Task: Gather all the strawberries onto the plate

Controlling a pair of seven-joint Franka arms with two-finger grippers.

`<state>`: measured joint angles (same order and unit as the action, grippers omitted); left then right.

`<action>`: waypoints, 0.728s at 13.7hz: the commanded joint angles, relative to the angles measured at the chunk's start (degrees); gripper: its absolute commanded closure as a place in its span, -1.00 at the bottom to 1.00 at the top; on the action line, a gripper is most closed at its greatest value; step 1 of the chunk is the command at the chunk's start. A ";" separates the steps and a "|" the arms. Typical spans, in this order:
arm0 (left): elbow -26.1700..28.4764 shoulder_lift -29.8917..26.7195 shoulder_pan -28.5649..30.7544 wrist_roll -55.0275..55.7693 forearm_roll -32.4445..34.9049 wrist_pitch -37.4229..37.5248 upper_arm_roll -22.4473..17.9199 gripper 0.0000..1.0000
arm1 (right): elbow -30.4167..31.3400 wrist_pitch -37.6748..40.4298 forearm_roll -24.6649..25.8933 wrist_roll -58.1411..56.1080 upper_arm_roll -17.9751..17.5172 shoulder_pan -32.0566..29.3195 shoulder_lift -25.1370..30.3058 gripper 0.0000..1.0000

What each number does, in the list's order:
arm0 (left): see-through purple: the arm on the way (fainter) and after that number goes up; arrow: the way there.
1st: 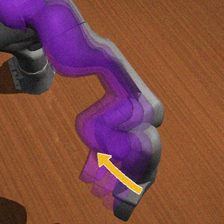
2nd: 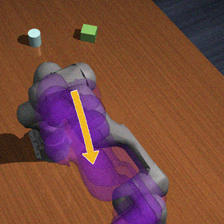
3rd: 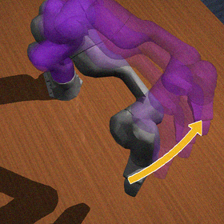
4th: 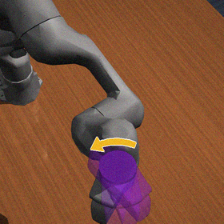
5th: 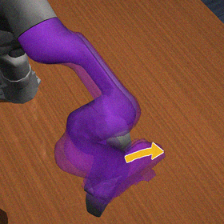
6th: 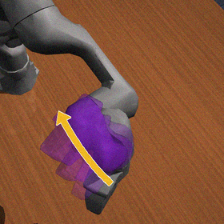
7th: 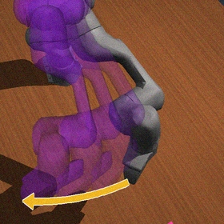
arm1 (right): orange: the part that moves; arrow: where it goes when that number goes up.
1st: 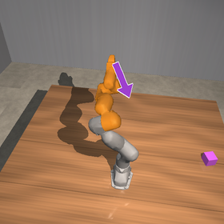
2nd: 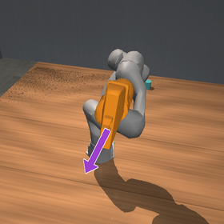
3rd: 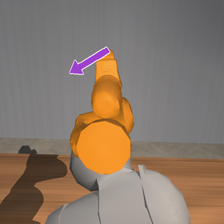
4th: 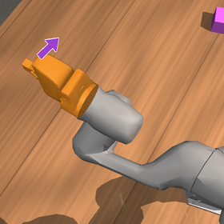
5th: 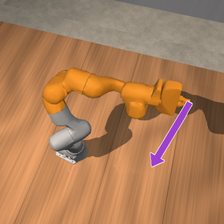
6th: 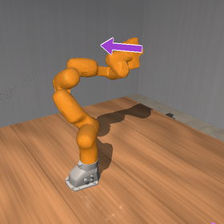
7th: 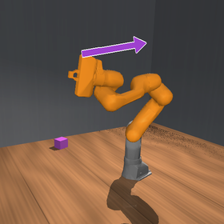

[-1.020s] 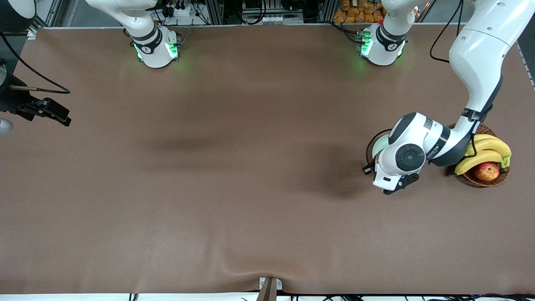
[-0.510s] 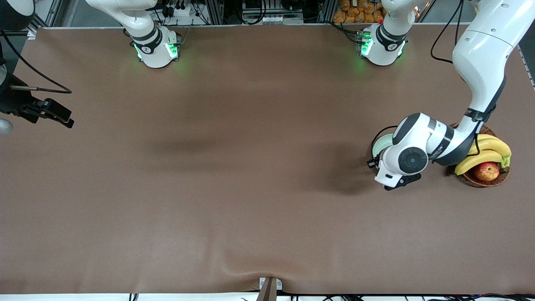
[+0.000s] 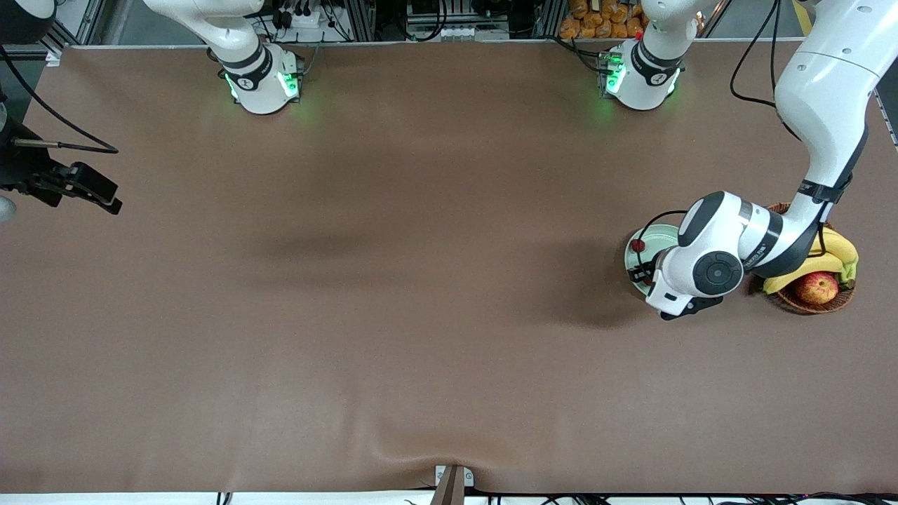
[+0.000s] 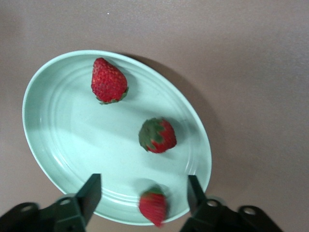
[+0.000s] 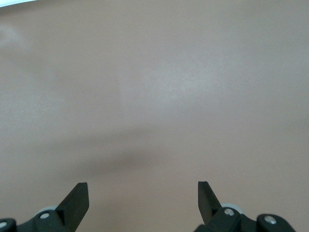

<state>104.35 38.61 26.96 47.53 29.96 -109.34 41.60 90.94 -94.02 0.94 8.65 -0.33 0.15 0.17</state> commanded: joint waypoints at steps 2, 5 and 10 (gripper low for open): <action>-4.49 -1.69 0.29 -0.33 -0.61 1.58 0.76 -1.00 | -1.12 0.51 -0.94 -0.13 -0.02 0.03 -0.26 -1.00; -9.42 -4.76 1.07 -3.49 -2.18 3.43 2.34 -1.00 | -1.21 0.59 -0.85 -0.22 -0.02 0.12 -0.26 -1.00; -12.06 -14.42 4.41 -15.69 -8.84 7.11 3.04 -1.00 | -1.12 0.86 -0.85 -0.22 0.06 0.29 -0.26 -1.00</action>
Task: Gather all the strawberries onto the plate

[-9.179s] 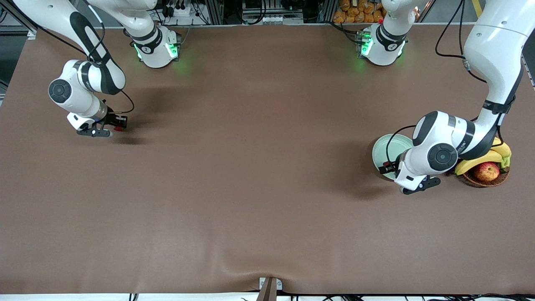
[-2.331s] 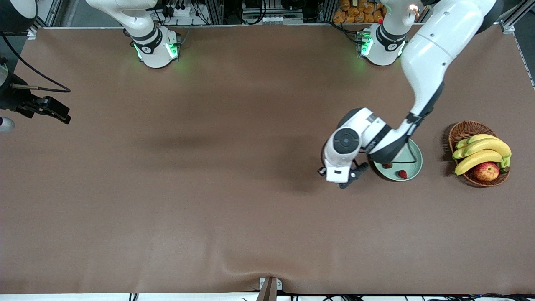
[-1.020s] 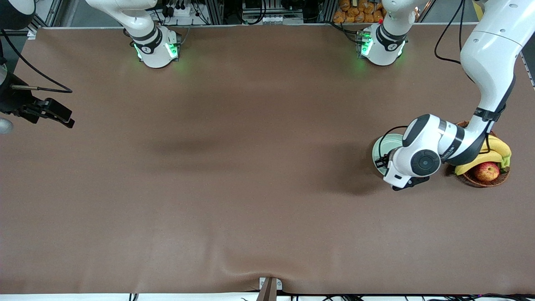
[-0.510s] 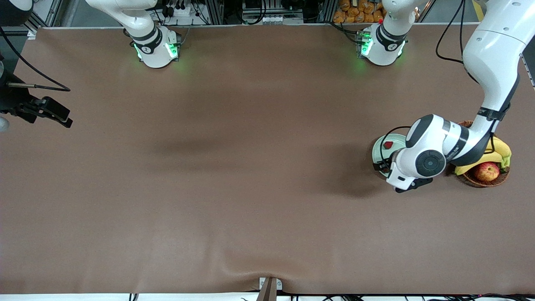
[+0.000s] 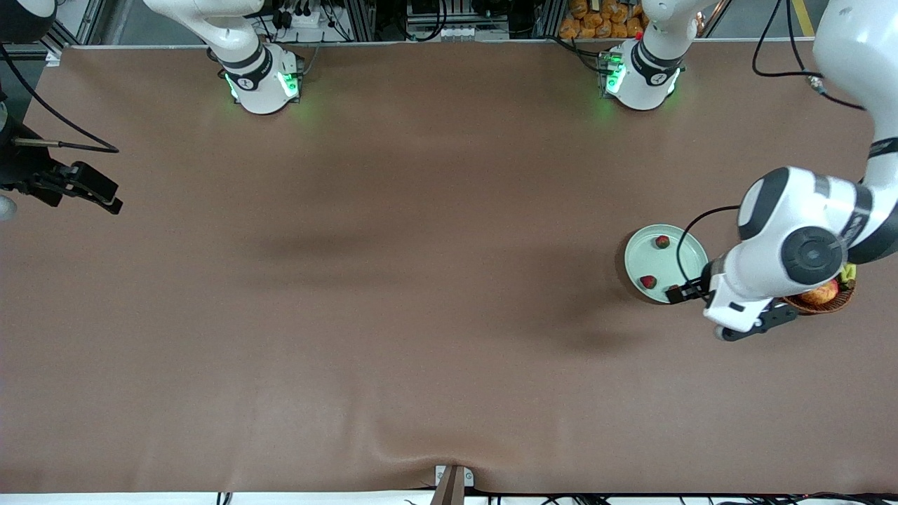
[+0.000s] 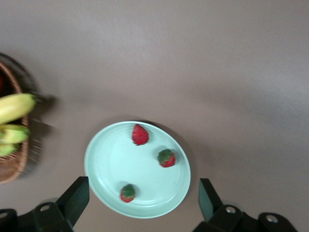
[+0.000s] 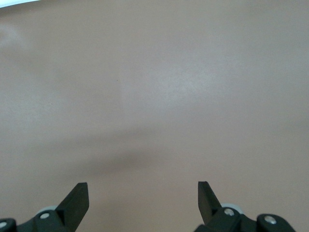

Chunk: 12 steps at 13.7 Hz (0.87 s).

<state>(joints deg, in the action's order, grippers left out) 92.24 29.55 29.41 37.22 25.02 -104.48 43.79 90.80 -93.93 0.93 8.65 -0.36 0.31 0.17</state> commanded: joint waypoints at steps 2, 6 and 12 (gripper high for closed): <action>-3.37 -9.67 2.05 -6.45 -7.97 8.81 0.94 -1.00 | -0.89 0.77 -0.85 -0.22 0.10 -0.13 -0.26 -1.00; -10.94 -10.04 1.26 -8.21 -8.32 17.64 2.87 -1.00 | -0.98 0.60 -0.85 -0.30 0.01 -0.05 -0.26 -1.00; -10.95 -19.61 0.39 -13.48 -12.79 17.73 0.00 -1.00 | -0.98 0.59 -0.85 -0.30 0.01 -0.13 -0.26 -1.00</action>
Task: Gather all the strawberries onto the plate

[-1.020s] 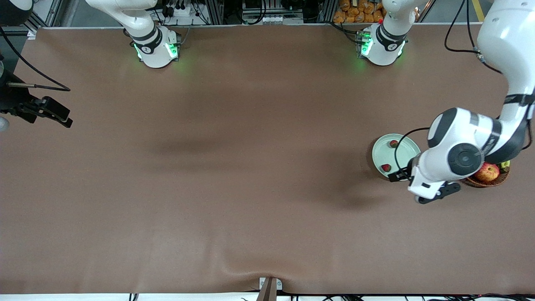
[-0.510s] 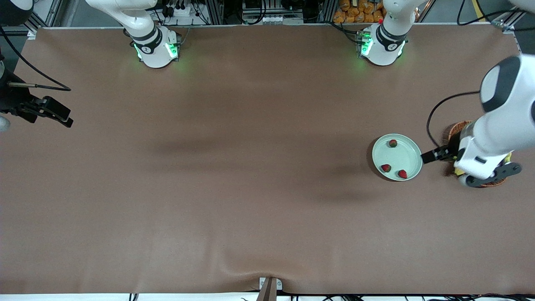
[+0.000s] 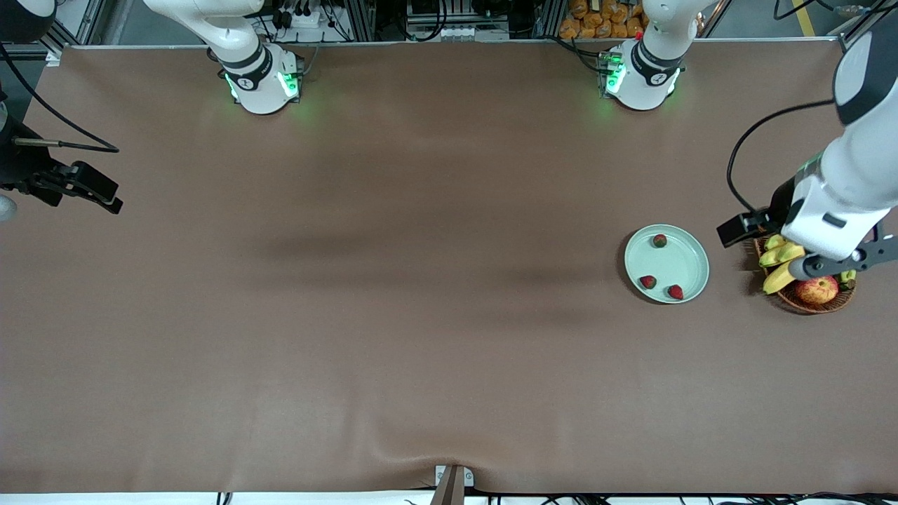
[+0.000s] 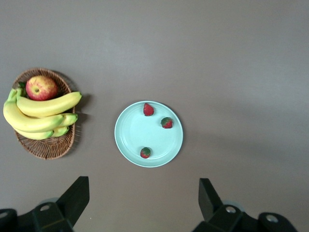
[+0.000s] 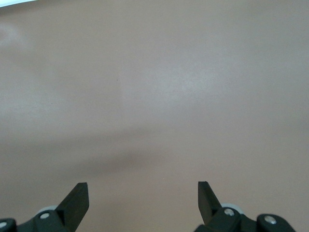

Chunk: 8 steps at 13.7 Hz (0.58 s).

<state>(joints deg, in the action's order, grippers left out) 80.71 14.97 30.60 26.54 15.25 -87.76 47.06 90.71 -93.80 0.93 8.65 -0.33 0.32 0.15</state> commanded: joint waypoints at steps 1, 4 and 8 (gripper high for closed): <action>0.77 -6.35 -5.33 -3.07 -5.38 1.79 -9.30 -1.00 | -0.89 0.63 -0.85 -0.30 -0.02 -0.14 -0.24 -1.00; 1.03 -8.90 -19.85 -4.30 -11.02 2.59 -27.69 -1.00 | -0.80 0.72 -0.85 -0.30 -0.02 -0.14 -0.24 -1.00; 2.78 -11.89 -28.91 -17.30 -15.06 2.85 -43.51 -1.00 | -0.80 0.72 -0.85 -0.39 0.07 -0.32 -0.24 -1.00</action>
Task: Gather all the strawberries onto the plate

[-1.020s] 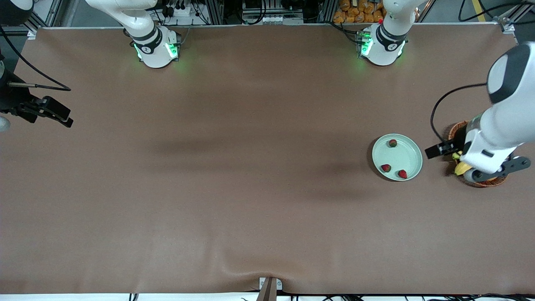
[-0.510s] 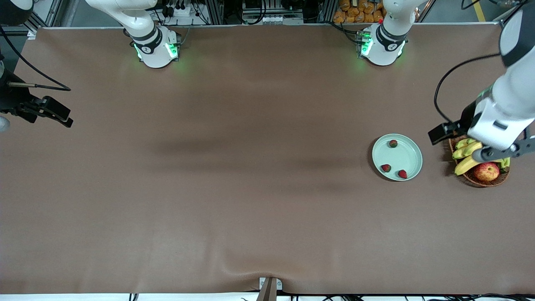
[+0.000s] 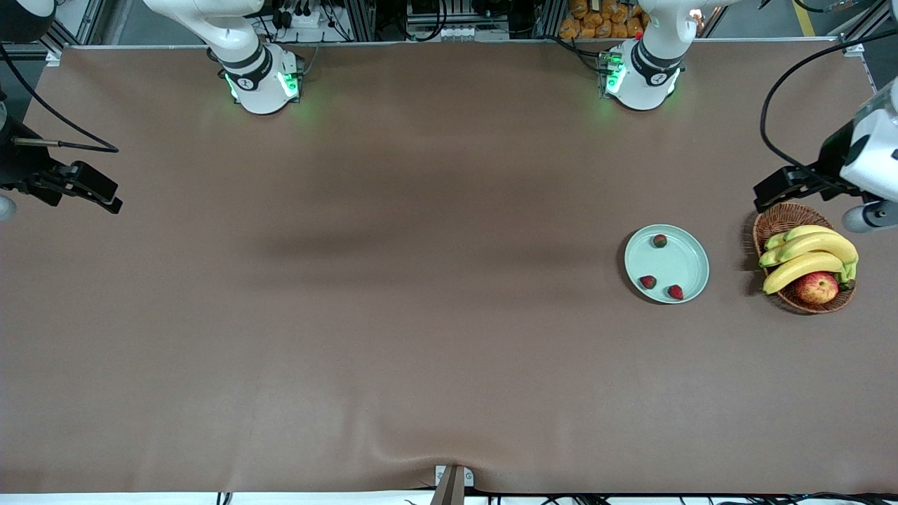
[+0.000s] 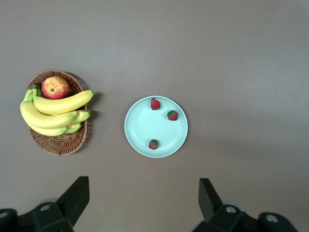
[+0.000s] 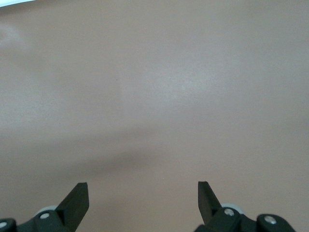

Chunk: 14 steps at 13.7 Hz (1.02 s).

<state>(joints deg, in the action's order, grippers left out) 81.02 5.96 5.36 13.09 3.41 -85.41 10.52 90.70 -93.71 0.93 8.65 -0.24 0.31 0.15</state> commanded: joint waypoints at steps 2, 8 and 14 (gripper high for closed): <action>6.67 -6.64 -3.61 -6.76 -5.69 0.68 -7.97 -1.00 | -0.79 0.72 -0.85 -0.39 -0.02 -0.31 -0.24 -1.00; 12.68 -12.38 -3.43 -6.94 -5.52 0.60 -7.71 -1.00 | -0.70 0.55 -0.85 -0.39 -0.02 -0.31 -0.32 -1.00; 9.61 -10.80 -3.08 -9.93 -4.99 0.59 -7.97 -1.00 | -0.62 0.46 -0.85 -0.39 -0.02 -0.39 -0.33 -1.00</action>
<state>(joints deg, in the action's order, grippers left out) 91.90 -5.16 2.35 5.02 -1.42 -84.65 2.98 90.71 -93.66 0.93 8.65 -0.21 0.30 0.06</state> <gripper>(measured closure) 0.000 0.000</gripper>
